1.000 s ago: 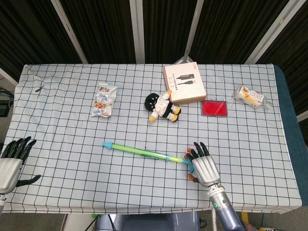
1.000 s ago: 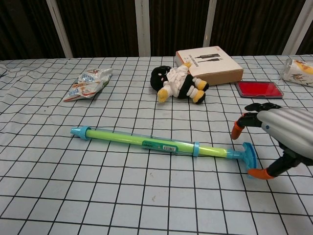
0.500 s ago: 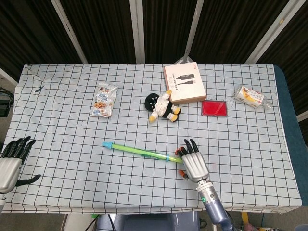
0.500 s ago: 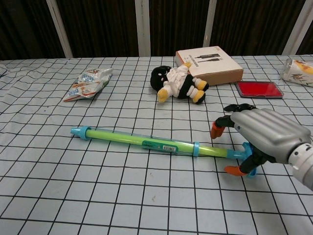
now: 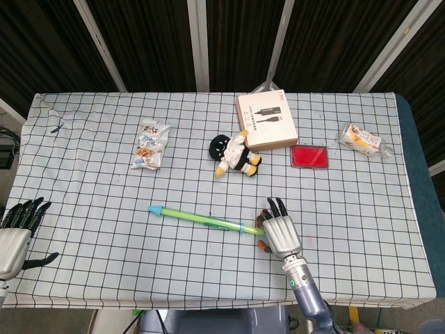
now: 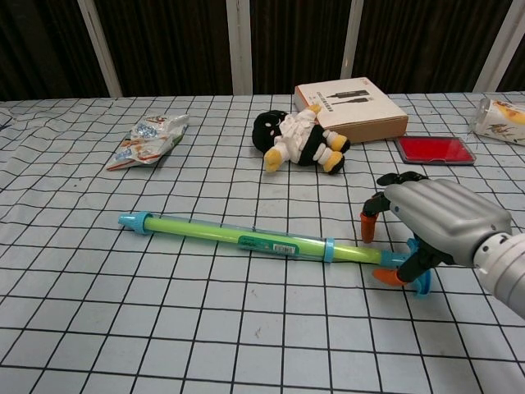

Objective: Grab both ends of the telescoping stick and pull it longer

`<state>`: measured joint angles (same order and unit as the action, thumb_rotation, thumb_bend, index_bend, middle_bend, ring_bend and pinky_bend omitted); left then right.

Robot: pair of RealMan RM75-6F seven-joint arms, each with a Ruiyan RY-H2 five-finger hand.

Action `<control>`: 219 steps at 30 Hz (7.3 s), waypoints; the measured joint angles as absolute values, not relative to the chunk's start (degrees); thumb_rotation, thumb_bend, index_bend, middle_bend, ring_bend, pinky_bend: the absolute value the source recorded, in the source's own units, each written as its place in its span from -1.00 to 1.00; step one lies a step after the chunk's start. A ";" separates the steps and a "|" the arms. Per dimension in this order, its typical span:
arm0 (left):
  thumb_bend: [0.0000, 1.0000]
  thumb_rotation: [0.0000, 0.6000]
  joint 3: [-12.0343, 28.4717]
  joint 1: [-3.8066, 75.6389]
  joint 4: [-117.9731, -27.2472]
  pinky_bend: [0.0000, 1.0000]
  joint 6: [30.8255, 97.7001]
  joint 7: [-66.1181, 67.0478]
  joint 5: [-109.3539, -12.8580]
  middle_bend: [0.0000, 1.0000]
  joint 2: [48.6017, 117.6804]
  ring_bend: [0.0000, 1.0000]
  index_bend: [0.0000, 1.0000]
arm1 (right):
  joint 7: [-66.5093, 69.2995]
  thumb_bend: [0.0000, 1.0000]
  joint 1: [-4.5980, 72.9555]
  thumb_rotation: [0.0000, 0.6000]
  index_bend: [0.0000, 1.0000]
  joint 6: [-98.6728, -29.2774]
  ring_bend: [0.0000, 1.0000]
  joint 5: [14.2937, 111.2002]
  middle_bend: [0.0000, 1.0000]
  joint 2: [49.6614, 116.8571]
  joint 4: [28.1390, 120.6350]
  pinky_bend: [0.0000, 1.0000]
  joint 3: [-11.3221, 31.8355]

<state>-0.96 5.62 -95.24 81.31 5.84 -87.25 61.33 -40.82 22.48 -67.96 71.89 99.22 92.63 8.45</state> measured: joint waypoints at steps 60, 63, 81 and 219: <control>-0.65 1.00 3.72 17.05 -102.41 -1.00 66.16 17.67 -79.63 -0.88 58.91 -1.00 -0.40 | -36.28 -0.08 24.91 1.00 0.38 -68.11 -1.00 68.06 -0.51 92.12 92.23 -1.00 6.17; -0.61 1.00 4.62 19.59 -102.48 -1.00 63.33 21.82 -76.42 -0.86 61.15 -1.00 -0.35 | -36.46 -0.08 24.91 1.00 0.38 -68.44 -1.00 68.02 -0.51 92.18 92.37 -1.00 6.07; -0.27 1.00 7.74 30.18 -102.88 -1.00 59.44 38.39 -63.23 -0.78 77.46 -1.00 -0.22 | -37.63 -0.07 24.93 1.00 0.38 -69.72 -1.00 67.33 -0.51 90.89 94.76 -1.00 5.81; -0.47 1.00 2.79 35.54 -103.74 -1.00 65.84 37.85 -54.79 -0.82 74.05 -1.00 -0.18 | -33.55 0.03 22.44 1.00 -0.31 -72.63 -1.00 64.62 -0.76 75.55 96.26 -1.00 6.90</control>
